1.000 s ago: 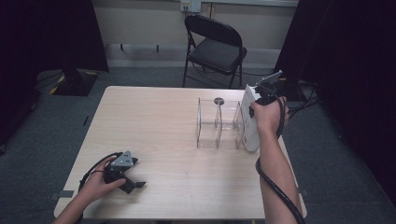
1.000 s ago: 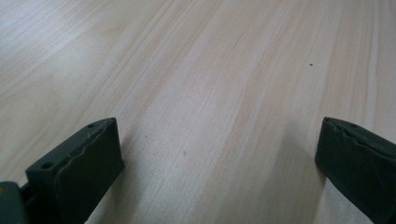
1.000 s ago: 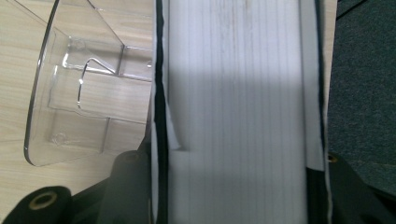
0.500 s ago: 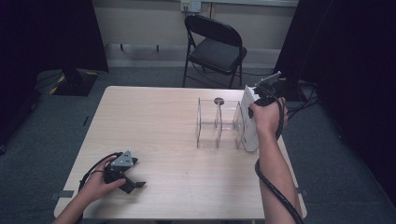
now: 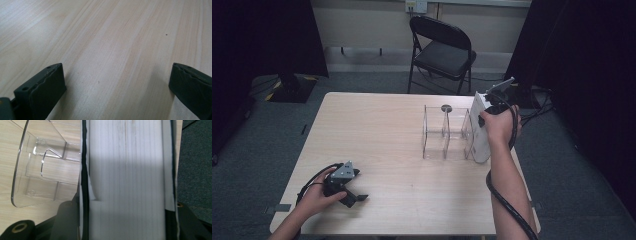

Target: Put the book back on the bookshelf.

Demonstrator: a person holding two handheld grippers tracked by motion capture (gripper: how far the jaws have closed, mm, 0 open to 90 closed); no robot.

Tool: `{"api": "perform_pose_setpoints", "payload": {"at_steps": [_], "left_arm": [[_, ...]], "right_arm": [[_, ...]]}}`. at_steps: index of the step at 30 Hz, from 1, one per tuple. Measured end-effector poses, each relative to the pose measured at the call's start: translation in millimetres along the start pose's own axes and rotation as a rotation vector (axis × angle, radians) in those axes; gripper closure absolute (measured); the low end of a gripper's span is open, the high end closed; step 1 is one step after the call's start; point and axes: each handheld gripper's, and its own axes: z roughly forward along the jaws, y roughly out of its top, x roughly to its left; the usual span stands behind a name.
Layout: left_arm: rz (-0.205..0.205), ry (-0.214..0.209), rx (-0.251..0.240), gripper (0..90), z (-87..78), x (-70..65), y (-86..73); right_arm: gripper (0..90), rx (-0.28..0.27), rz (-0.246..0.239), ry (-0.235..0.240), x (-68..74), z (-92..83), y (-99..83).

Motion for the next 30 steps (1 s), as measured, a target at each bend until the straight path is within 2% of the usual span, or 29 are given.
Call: {"api": "perform_pose_setpoints", "payload": {"at_steps": [8,13,20,22,30], "left_arm": [[0.000,0.000,0.000,0.0,0.0,0.0,0.0],[0.000,0.000,0.000,0.0,0.0,0.0,0.0],[0.000,0.000,0.000,0.0,0.0,0.0,0.0],[0.000,0.000,0.000,0.0,0.0,0.0,0.0],[0.000,0.000,0.000,0.0,0.0,0.0,0.0]], "right_arm": [[46.7,0.003,-0.001,-0.004,0.5,0.0,-0.3],[36.9,-0.006,0.002,-0.011,-0.3,0.4,-2.7],[36.0,-0.027,0.002,0.012,-1.8,-3.3,-7.1],[33.7,-0.033,0.007,0.026,-2.7,-5.0,-8.1],[26.5,-0.039,-0.011,0.028,-1.4,-8.1,-13.6]]}}
